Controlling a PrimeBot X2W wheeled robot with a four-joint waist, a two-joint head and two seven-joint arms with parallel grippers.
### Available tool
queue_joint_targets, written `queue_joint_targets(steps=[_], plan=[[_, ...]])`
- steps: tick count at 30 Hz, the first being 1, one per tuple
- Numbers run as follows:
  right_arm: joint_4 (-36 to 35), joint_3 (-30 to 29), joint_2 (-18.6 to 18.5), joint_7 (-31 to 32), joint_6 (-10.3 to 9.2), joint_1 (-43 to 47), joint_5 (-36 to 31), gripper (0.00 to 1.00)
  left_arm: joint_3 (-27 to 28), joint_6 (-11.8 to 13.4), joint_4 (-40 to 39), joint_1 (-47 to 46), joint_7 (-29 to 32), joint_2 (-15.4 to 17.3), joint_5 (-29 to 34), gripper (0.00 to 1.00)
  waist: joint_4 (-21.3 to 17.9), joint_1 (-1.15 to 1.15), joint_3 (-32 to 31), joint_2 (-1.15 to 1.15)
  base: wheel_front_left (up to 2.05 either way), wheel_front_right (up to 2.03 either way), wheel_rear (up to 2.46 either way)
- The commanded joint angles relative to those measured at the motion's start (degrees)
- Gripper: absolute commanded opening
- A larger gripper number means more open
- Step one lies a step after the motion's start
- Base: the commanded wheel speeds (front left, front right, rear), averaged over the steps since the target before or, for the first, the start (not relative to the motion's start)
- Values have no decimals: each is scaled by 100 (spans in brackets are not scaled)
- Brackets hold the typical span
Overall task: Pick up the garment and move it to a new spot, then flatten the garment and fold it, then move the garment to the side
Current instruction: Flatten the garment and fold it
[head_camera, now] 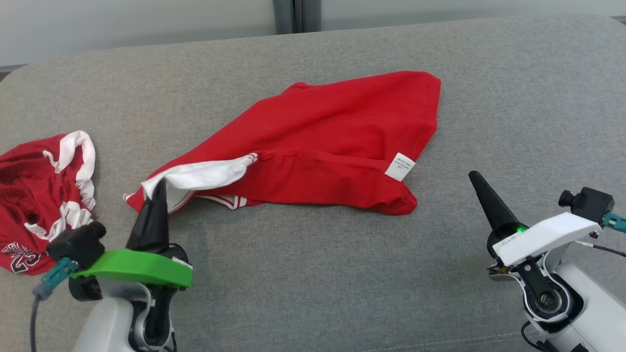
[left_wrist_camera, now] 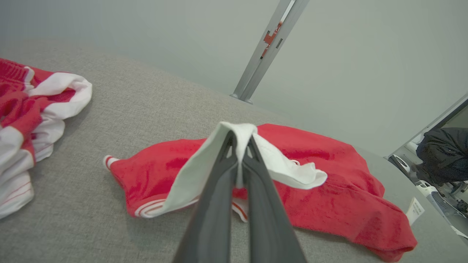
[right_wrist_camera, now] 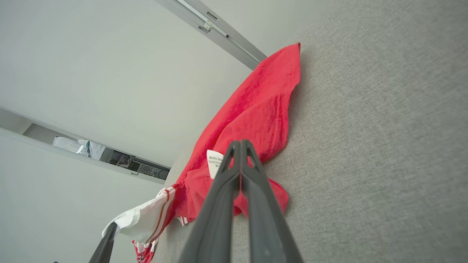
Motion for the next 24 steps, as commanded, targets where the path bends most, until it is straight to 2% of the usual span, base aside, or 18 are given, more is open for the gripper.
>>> queue_joint_targets(steps=[1,2,3,4,10,14,22,24], plan=[[-33,13,7,47,3,153,131,0,73,60,-134,-58,103,130,-84,0,-142,0,-128,0,0,0,0],[-62,45,34,172,3,148,281,5,95,99,-273,-73,219,181,-113,0,-170,0,-135,0,0,0,0],[-64,80,36,282,3,146,364,48,109,138,-375,-88,286,218,-107,0,-181,0,-133,0,0,0,0],[-26,131,38,405,3,141,436,100,136,185,-479,-90,354,264,-100,0,-192,0,-124,0,0,0,0],[511,190,517,680,3,7,860,100,59,331,-741,154,519,241,-100,0,-141,0,10,0,0,0,0],[904,59,842,843,3,-104,1088,100,-46,310,-754,243,490,152,-96,0,-17,0,92,0,0,0,0],[1564,-285,1135,1162,3,-289,1245,100,-158,265,-687,170,449,82,-86,0,225,0,206,0,0,0,0],[1637,-378,1220,1285,3,-321,1304,76,-153,255,-682,126,437,101,-95,0,255,0,238,0,0,0,0]])
